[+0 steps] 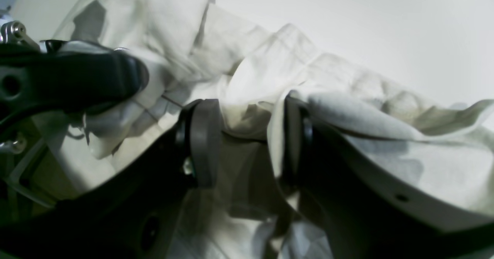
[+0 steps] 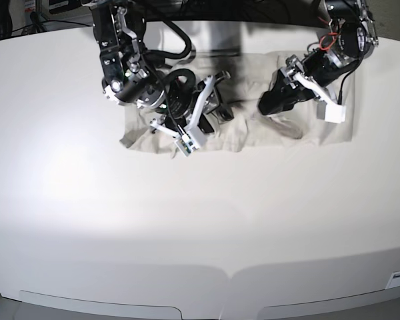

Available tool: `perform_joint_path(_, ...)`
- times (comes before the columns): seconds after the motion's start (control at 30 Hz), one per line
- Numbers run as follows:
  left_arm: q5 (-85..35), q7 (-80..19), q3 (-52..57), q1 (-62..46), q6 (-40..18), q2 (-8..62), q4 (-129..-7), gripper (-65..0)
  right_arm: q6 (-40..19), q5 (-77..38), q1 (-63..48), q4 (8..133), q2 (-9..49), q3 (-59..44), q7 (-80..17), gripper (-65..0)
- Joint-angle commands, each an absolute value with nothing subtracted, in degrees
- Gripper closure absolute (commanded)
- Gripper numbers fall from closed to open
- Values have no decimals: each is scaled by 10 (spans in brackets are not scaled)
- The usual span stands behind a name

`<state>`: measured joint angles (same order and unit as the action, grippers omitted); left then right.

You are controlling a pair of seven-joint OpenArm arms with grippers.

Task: Fold the T-shirt properly
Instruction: 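Bring the left gripper to the other end and press both ends together, then move the right gripper to the shirt's outer edge and grasp it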

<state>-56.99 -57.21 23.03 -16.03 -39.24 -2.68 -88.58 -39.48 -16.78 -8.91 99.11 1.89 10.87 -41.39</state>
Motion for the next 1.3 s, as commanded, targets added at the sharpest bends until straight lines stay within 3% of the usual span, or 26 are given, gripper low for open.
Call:
perform_joint_path(0.0, -599, -568, 225, -156, -400, -25, -909, -337, -399, -179, -83, 1002, 18, 109, -401, -244)
perform_joint_path(0.3, -615, -628, 209, -156, -400, -18, -1048, -337, -398, -180, -83, 1002, 18, 108, -411, -244)
perform_joint_path(0.53, -556, -617, 210, -157, -400, 15, -1060, -337, -397, -220, -83, 1040, 50, 98, -466, -244)
perform_joint_path(0.7, -482, -546, 210, -174, -400, 27, -1060, -337, -375, -316, -83, 1108, 69, 37, -546, -245)
perform_joint_path(0.97, -465, -535, 210, -179, -400, 27, -1060, -337, -375, -488, -91, 1118, 131, -81, -689, -246)
perform_joint_path(1.13, -465, -535, 210, -180, -400, 27, -1060, -337, -375, -507, -130, 1118, 177, -146, -688, -296)
perform_joint_path(1.27, -465, -535, 210, -179, -400, 27, -1060, -337, -349, -514, -154, 1115, 196, -177, -688, -297)
